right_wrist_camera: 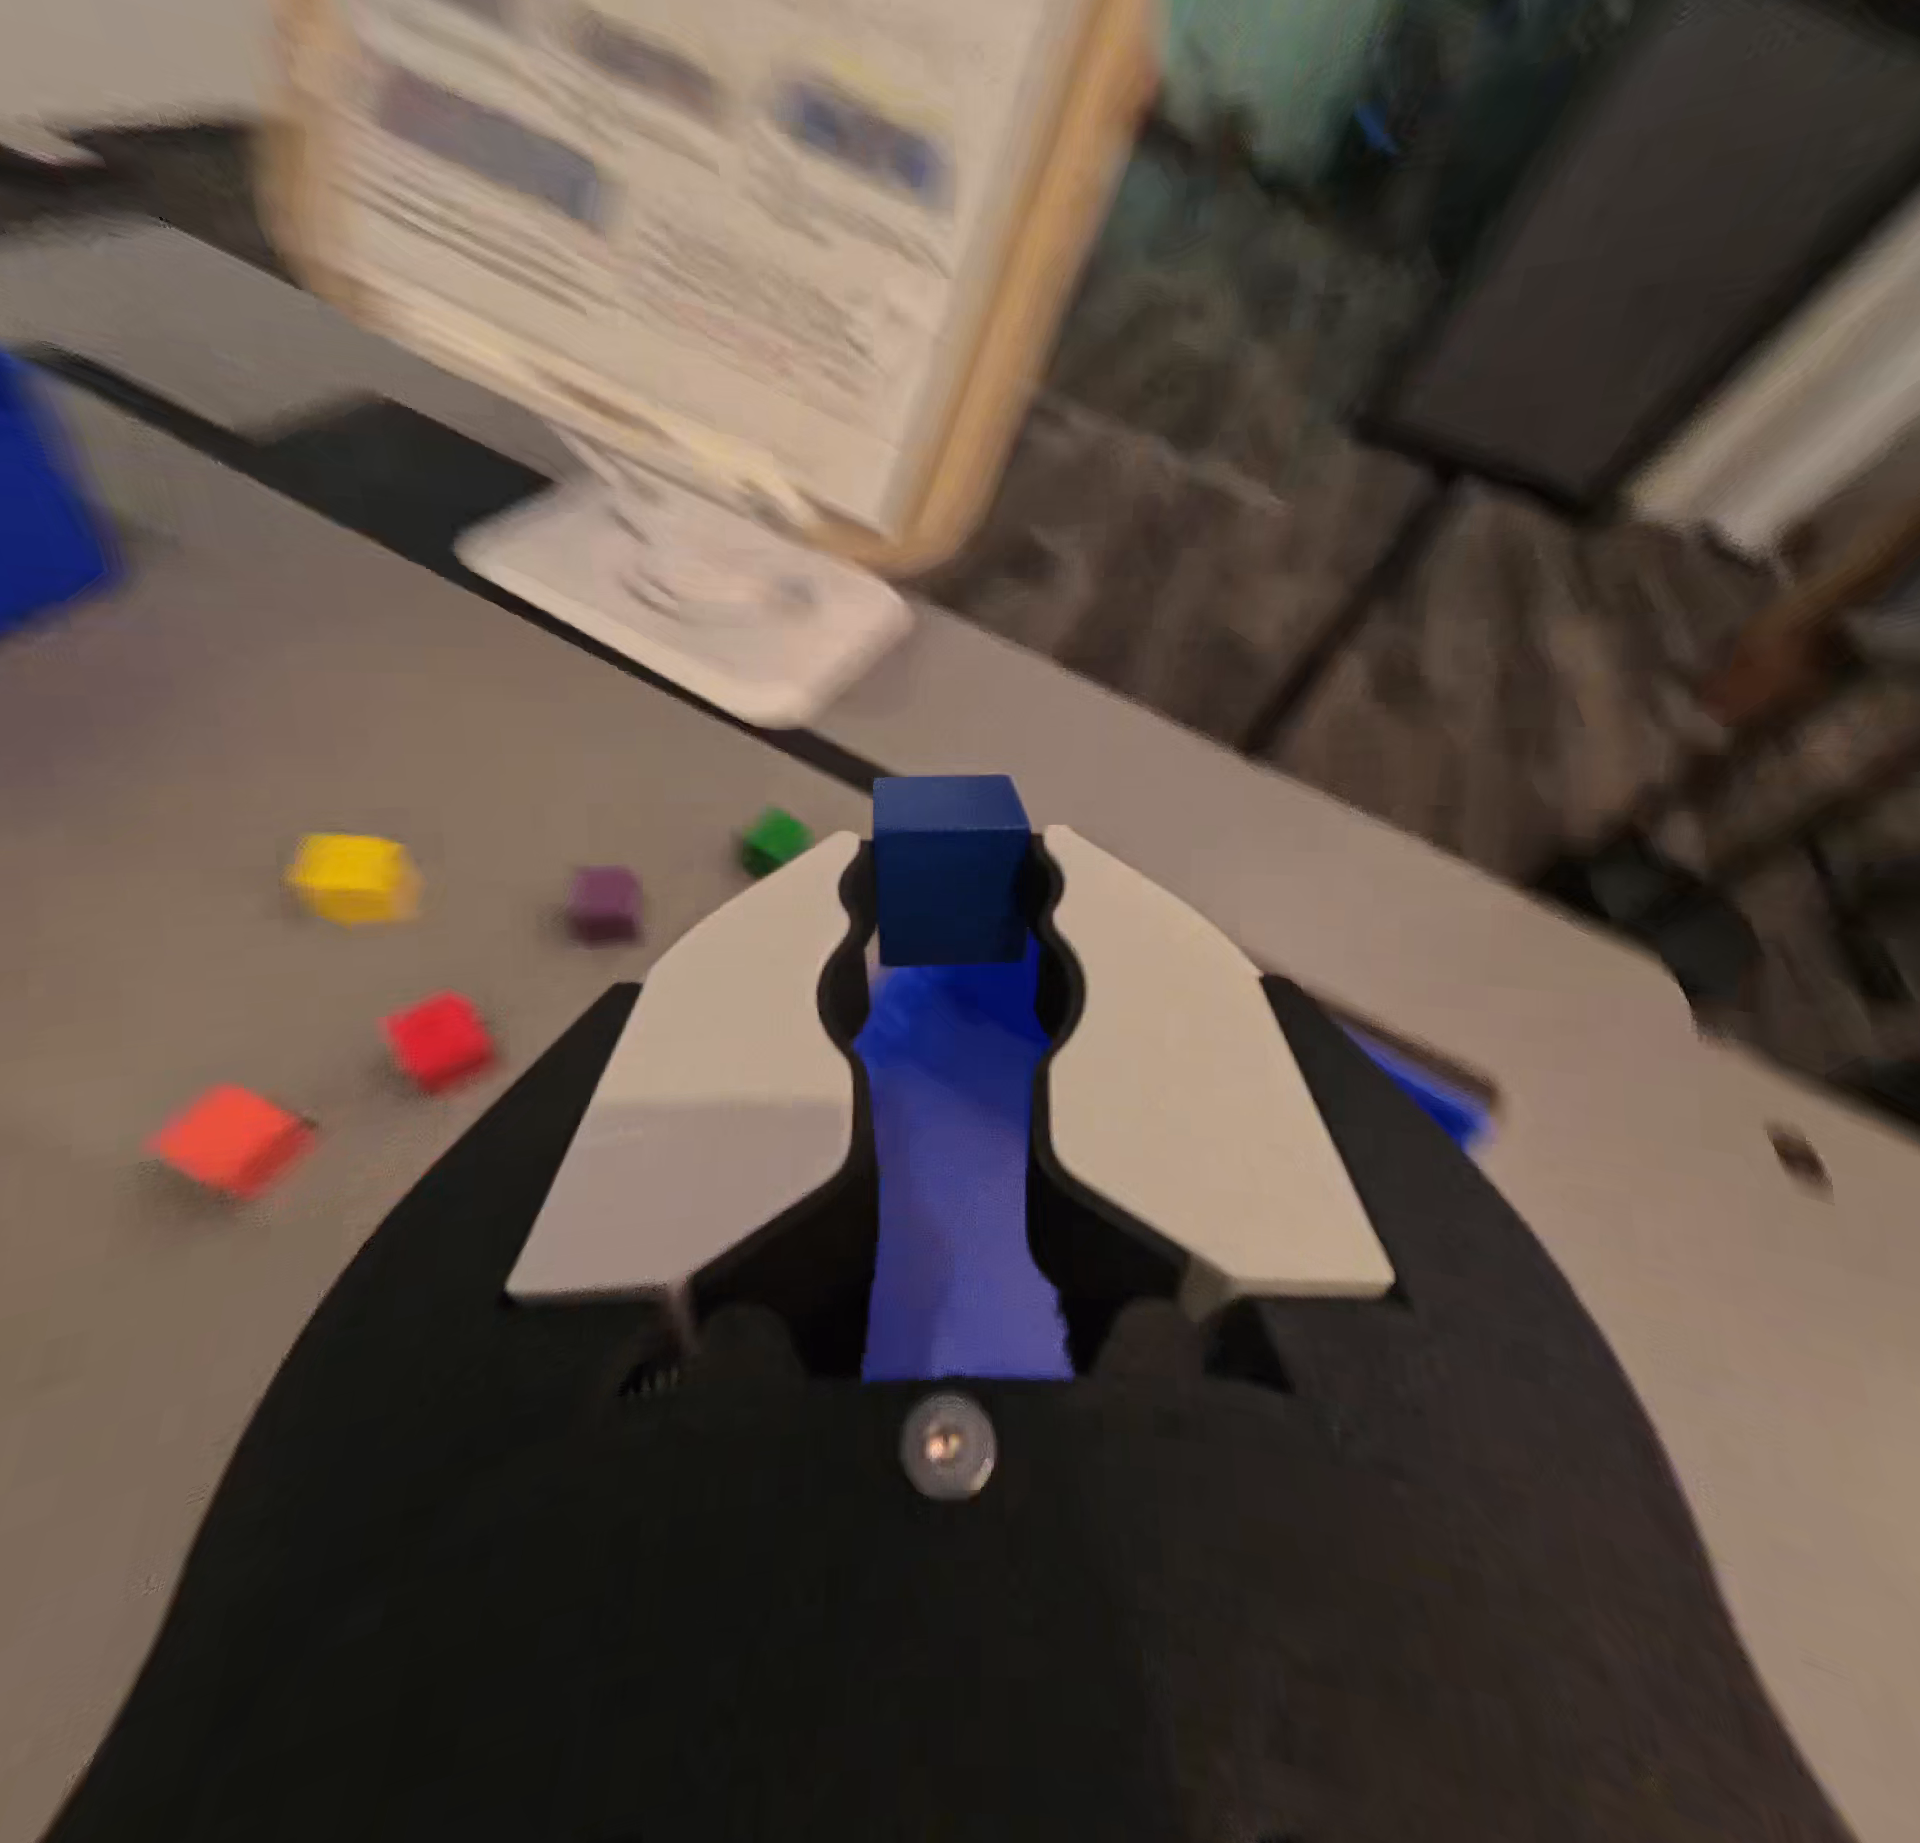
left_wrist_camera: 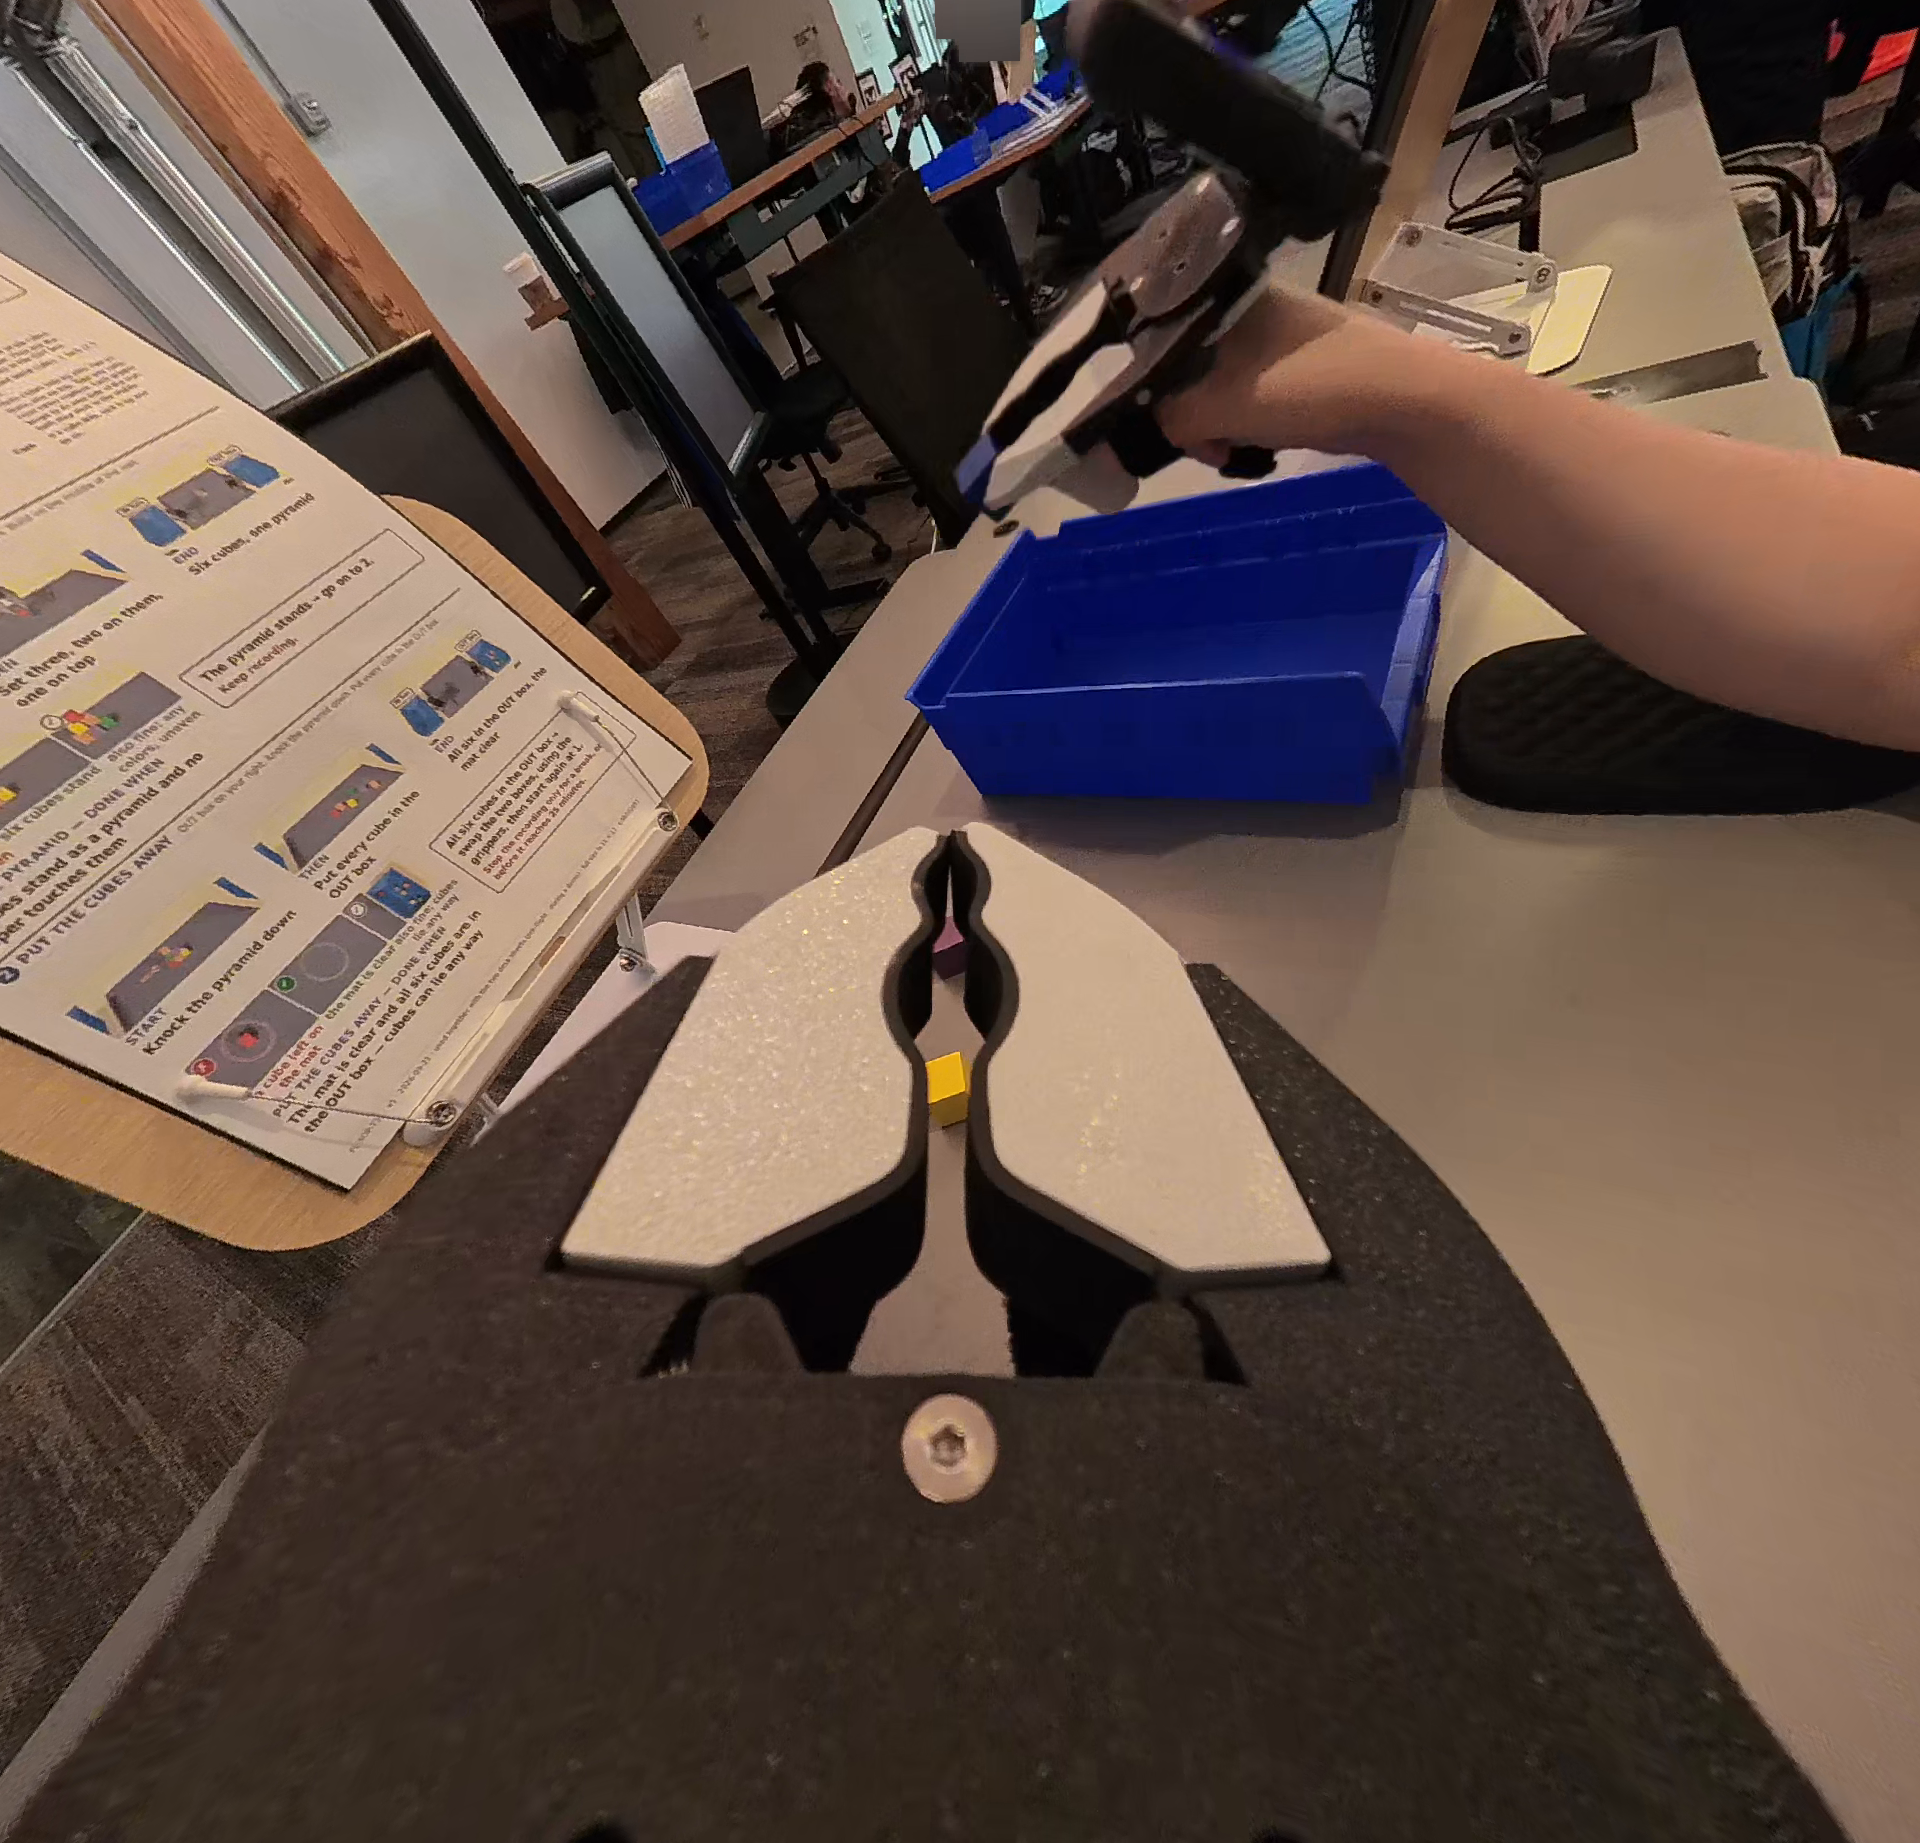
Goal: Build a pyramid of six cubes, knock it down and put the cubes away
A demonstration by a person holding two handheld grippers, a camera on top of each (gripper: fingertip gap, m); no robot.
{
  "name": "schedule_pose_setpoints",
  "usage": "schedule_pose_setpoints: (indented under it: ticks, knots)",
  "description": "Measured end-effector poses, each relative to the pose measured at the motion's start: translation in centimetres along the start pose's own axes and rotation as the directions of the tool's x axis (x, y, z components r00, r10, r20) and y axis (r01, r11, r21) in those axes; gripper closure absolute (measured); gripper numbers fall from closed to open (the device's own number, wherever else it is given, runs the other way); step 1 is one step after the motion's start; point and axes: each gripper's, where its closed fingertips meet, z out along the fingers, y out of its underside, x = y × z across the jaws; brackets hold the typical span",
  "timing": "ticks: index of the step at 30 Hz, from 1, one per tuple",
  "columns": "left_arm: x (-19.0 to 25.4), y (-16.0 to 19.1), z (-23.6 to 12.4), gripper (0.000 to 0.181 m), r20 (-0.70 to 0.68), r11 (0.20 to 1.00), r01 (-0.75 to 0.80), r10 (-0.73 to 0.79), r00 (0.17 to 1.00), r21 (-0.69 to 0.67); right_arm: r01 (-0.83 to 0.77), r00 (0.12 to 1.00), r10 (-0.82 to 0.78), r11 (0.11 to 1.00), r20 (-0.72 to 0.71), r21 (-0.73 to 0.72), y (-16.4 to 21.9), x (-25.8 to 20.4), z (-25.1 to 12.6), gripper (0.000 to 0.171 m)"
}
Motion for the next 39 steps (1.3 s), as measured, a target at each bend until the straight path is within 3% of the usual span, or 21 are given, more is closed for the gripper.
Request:
schedule_pose_setpoints:
  ticks: [4,8,18,20,22,25,27,28,30,32,35,39]
  knots:
    - [0.4,0.4,0.5,0.181,-0.014,1.000,-0.001,0.001,1.000,-0.025,-0.180,0.975,0.091,0.860,-0.203,-0.478,13.6,7.6,2.4,0.142]
    - [0.6,0.9,1.0,0.181,-0.024,0.999,-0.007,0.006,1.000,-0.051,-0.304,0.952,0.200,0.718,-0.233,-0.626,20.3,8.0,3.9,0.141]
    - [1.0,1.6,1.8,0.181,-0.039,0.997,-0.010,0.007,0.999,-0.082,-0.357,0.934,0.246,0.628,-0.259,-0.691,22.8,7.4,4.3,0.135]
    - [1.1,1.6,1.8,0.181,-0.037,0.996,-0.016,0.012,0.999,-0.088,-0.380,0.925,0.272,0.643,-0.265,-0.665,21.8,7.6,4.0,0.127]
    - [1.1,1.6,1.8,0.181,-0.035,0.996,-0.020,0.017,0.999,-0.090,-0.379,0.925,0.288,0.717,-0.246,-0.585,18.1,7.6,3.5,0.122]
    - [1.1,1.5,1.7,0.181,-0.032,0.996,-0.022,0.020,0.999,-0.087,-0.305,0.950,0.309,0.904,-0.036,-0.301,7.2,3.3,2.4,0.125]
    - [1.1,1.4,1.6,0.181,-0.033,0.996,-0.022,0.020,0.999,-0.084,-0.186,0.935,0.211,0.976,0.286,-0.114,0.6,-4.2,1.2,0.131]
    - [1.0,1.4,1.6,0.181,-0.033,0.996,-0.022,0.019,0.999,-0.084,-0.088,0.883,0.104,0.995,0.458,-0.055,-1.1,-8.8,0.3,0.133]
    - [1.0,1.5,1.6,0.181,-0.034,0.996,-0.020,0.017,0.999,-0.088,0.129,0.732,-0.089,0.992,0.676,-0.009,-0.6,-16.8,-0.8,0.133]
    - [1.2,1.6,1.6,0.181,-0.037,0.995,-0.020,0.017,0.999,-0.093,0.318,0.674,-0.168,0.945,0.720,-0.077,2.6,-21.0,0.6,0.132]
    - [1.4,1.6,1.7,0.181,-0.042,0.994,-0.030,0.026,0.999,-0.101,0.508,0.602,-0.230,0.849,0.764,-0.144,7.6,-24.1,2.8,0.127]
    - [1.5,1.7,1.7,0.181,-0.051,0.994,-0.035,0.030,0.998,-0.108,0.678,0.553,-0.320,0.710,0.769,-0.191,12.2,-24.6,4.6,0.125]
